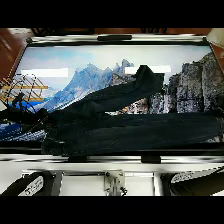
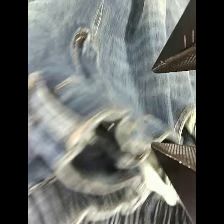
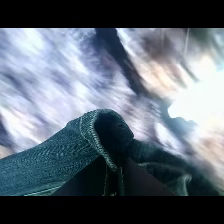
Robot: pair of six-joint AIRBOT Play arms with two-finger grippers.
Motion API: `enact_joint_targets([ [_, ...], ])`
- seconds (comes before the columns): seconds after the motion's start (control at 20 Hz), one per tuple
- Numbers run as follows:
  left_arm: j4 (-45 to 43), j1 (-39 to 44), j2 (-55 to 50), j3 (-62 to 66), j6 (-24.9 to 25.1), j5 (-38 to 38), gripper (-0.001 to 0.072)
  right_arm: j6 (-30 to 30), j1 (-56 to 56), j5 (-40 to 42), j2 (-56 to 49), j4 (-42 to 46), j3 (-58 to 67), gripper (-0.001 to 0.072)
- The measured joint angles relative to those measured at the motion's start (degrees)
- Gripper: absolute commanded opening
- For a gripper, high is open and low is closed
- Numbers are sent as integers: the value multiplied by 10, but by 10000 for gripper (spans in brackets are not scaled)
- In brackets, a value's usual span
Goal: Fold the shirts.
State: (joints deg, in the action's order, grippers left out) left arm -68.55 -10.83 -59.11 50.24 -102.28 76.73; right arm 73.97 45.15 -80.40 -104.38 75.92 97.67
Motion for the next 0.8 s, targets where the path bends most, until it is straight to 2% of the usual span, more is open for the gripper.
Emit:
enact_joint_targets([
  [0.05,-2,0,0,0,0,-4,531,9,-2,-2,0,-6,5,177],
  [0.1,-3,0,0,0,0,-6,531,23,-6,-2,2,-17,11,280],
  [0.15,-5,0,0,0,0,-9,531,38,-9,1,3,-24,14,307],
  [0.25,-6,0,0,0,0,-12,531,69,-16,9,2,-35,18,209],
  [0.3,-7,0,0,0,0,-12,531,83,-19,20,2,-44,20,242],
  [0.35,-7,0,0,0,0,-13,531,93,-22,26,2,-54,20,426],
  [0.4,-7,0,0,0,0,-14,532,98,-25,32,2,-64,21,477],
  [0.6,-9,0,0,0,2,-15,533,96,-29,32,5,-82,23,477],
  [0.8,-11,0,0,0,25,-21,549,37,-51,9,28,-113,23,477],
])
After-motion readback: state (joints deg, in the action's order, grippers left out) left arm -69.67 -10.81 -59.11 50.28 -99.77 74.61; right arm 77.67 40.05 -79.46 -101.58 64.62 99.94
